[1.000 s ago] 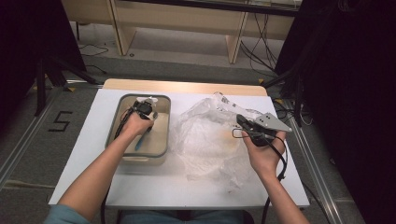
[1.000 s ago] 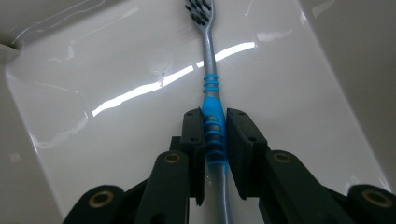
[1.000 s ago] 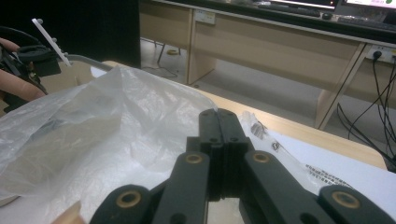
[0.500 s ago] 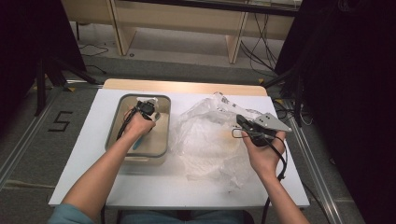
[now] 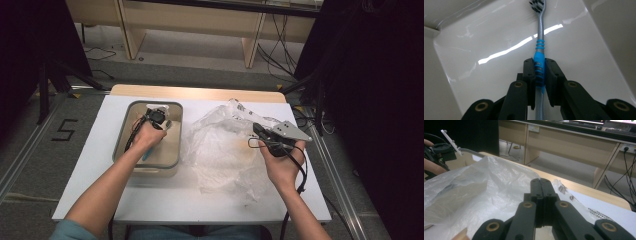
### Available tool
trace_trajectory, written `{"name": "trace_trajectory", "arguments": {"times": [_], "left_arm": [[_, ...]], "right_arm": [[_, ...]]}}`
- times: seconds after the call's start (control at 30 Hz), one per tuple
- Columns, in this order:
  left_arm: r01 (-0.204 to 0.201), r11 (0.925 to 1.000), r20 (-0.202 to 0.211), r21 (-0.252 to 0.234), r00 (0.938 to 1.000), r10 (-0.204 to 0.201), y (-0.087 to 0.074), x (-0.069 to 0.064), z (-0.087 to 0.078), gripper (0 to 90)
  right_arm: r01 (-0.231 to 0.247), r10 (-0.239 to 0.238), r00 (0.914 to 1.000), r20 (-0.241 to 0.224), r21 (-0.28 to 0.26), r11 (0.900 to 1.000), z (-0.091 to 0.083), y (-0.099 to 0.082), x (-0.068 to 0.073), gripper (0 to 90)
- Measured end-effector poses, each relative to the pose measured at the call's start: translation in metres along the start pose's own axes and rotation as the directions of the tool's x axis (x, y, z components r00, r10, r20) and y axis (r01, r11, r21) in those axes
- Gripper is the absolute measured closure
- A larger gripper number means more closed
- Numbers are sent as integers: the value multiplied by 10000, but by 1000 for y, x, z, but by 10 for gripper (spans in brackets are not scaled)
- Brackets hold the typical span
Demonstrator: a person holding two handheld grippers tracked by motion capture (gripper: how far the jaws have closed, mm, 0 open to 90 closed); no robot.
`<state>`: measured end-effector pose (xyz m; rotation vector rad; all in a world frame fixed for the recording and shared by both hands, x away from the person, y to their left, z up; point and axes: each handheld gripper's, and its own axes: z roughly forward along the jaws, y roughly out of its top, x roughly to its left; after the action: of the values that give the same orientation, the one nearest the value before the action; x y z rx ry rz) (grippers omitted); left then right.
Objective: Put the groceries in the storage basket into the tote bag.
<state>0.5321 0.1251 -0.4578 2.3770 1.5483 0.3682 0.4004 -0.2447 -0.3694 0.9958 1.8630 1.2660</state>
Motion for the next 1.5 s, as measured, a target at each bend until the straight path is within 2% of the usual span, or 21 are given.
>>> {"name": "trace_trajectory", "arguments": {"times": [0.4,0.93,1.5], "left_arm": [[77,9998,69,-207,9999,-76,-3,2,-1,792],[214,9966,201,-801,9996,-199,-5,6,-10,792],[271,9852,301,-1693,9993,-223,-10,7,-30,792]], "right_arm": [[16,-16,10000,12,17,10000,0,0,0,900],[26,-26,10000,11,1,10000,0,0,0,900],[30,-30,10000,7,-5,10000,0,0,1,900]]}}
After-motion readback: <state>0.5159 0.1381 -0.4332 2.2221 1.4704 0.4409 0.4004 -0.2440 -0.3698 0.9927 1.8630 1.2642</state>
